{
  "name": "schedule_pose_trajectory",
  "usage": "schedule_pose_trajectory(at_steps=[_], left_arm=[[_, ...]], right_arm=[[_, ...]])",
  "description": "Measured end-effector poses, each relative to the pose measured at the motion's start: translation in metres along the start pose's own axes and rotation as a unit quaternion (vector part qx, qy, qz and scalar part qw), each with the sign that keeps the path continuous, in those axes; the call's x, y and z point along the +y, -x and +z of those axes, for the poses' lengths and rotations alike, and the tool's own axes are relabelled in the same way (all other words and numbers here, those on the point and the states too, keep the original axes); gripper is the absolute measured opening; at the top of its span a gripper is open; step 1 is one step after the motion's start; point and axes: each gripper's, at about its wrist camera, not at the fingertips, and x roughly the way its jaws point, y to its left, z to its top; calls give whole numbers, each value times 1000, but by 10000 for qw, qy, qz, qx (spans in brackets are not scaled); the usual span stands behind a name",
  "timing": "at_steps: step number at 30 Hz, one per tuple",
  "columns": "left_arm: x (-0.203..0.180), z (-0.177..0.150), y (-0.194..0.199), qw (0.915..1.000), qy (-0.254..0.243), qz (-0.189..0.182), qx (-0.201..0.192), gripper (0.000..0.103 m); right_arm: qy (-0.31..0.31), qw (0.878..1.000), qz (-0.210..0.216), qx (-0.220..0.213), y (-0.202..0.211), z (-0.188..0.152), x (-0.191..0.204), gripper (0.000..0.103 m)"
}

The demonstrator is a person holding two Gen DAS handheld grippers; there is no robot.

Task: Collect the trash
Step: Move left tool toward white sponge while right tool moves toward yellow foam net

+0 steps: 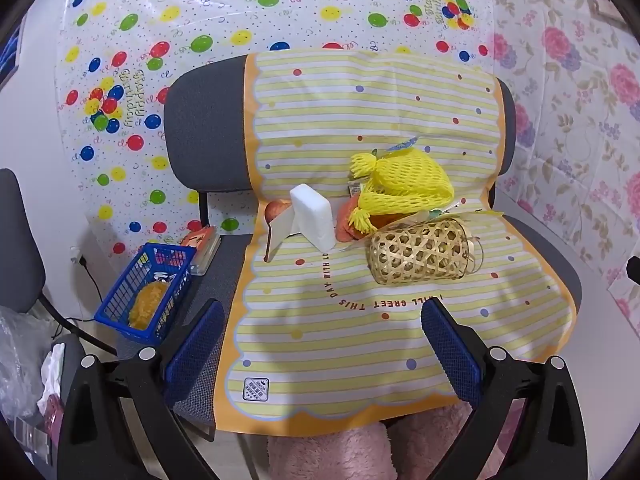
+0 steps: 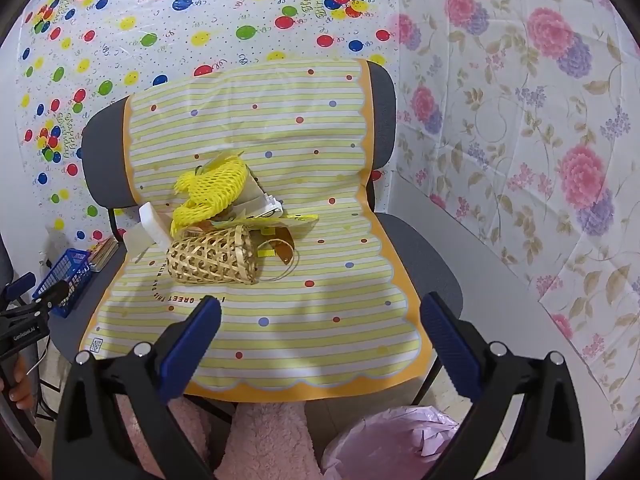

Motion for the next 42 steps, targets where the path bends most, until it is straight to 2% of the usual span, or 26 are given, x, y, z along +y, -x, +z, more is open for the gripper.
schedule_pose_trajectory(at_steps=[8,10,12,16,23,42], left_arm=[[2,-1,1,10000,12,-15,-41,97],[3,-1,1,10000,14,-12,-31,97],[2,1,-2,10000,13,13,25,97],[4,0,-1,10000,18,12,16,97],[4,1,-2,10000,17,24,40,97],[6,-1,-5,10000,16,39,48,97]], right_arm=[[2,10000,40,23,-2,2,-2,97],[4,10000,45,24,-4,-6,-13,97],[-29,9998,55,180,-4,0,0,97],[-35,9998,63,196,-3,1,-3,97],[44,9999,42,80,-6,-2,-2,97],[88,9999,6,111,-8,-2,0,97]])
